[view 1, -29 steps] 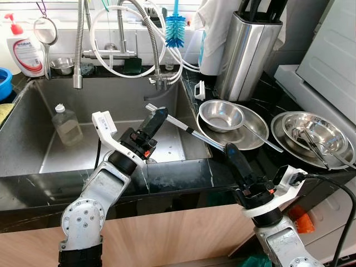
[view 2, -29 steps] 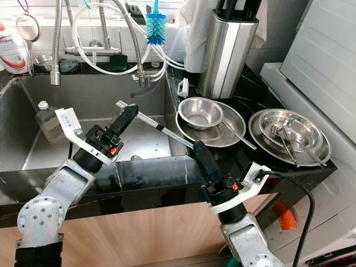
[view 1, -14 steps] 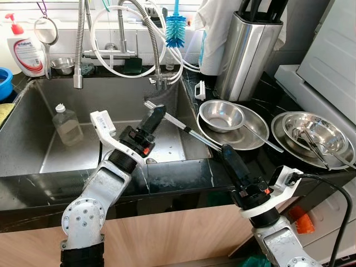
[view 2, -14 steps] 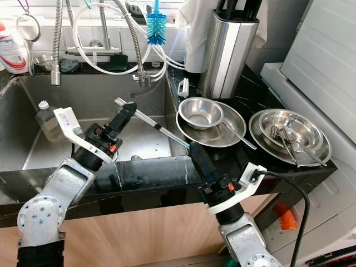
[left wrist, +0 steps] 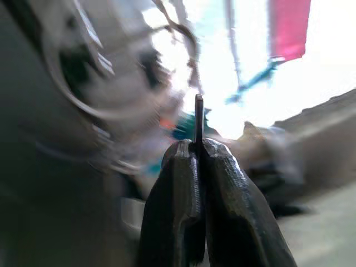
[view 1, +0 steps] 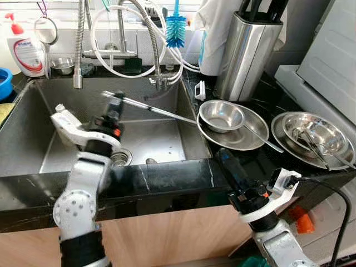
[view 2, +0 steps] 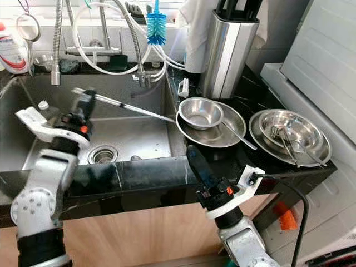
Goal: Kitchen organization
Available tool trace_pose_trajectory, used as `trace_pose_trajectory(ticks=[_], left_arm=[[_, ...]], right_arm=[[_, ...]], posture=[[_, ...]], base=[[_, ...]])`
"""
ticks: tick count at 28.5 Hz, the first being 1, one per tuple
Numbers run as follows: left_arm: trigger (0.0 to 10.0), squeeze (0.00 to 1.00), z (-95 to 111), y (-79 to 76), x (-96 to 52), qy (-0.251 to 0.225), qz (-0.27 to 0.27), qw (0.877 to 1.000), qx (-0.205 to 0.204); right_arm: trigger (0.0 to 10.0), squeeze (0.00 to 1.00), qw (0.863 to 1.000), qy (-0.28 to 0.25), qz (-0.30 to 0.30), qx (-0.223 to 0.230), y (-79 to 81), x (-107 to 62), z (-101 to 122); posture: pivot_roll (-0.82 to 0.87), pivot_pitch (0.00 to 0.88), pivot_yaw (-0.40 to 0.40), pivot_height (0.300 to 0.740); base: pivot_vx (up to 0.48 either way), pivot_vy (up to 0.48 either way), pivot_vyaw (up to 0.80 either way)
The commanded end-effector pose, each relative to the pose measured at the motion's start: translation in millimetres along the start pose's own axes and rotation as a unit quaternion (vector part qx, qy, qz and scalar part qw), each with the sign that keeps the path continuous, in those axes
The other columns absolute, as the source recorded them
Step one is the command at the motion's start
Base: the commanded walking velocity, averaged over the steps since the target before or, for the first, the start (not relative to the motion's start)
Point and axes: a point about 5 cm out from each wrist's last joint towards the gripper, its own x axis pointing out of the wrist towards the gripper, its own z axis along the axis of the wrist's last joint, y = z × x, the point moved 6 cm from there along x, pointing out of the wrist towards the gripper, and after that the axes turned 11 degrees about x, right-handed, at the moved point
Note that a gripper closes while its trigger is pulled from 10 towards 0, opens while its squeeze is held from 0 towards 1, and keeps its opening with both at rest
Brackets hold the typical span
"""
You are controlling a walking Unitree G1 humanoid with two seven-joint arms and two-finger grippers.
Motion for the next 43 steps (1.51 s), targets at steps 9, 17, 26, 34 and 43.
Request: trace_pose_trajectory(ticks=[9,17,26,34,43], left_arm=[[10.0,0.0,17.5,2.0,10.6,-0.022,0.023,0.953,0.3],[10.0,0.0,-10.5,18.9,5.5,0.037,-0.002,0.865,0.5],[10.0,0.0,-27.4,38.7,0.1,0.081,-0.004,0.83,0.551],[10.0,0.0,-41.2,55.6,-6.1,0.128,-0.002,0.809,0.574],[10.0,0.0,-47.6,64.6,-7.4,0.154,0.015,0.82,0.551]], right_arm=[[10.0,0.0,0.998,0.028,-0.013,-0.055,5.8,-2.3,-7.9],[10.0,0.0,0.973,0.034,-0.118,-0.197,-15.2,-7.0,5.5],[10.0,0.0,0.902,0.055,-0.236,-0.358,-52.6,-20.3,19.3],[10.0,0.0,0.884,0.066,-0.243,-0.394,-58.3,-21.7,13.5],[10.0,0.0,0.881,0.057,-0.241,-0.403,-57.7,-19.7,15.1]], posture=[[0.05,0.0,-0.051,0.74],[0.05,0.0,-0.043,0.74],[0.05,0.003,-0.042,0.74],[0.05,0.0,-0.042,0.74],[0.05,0.0,-0.035,0.74]], base=[[0.0,0.0,0.0],[0.0,0.0,0.0],[0.0,0.0,0.0],[0.0,0.0,0.0],[0.0,0.0,0.0]])
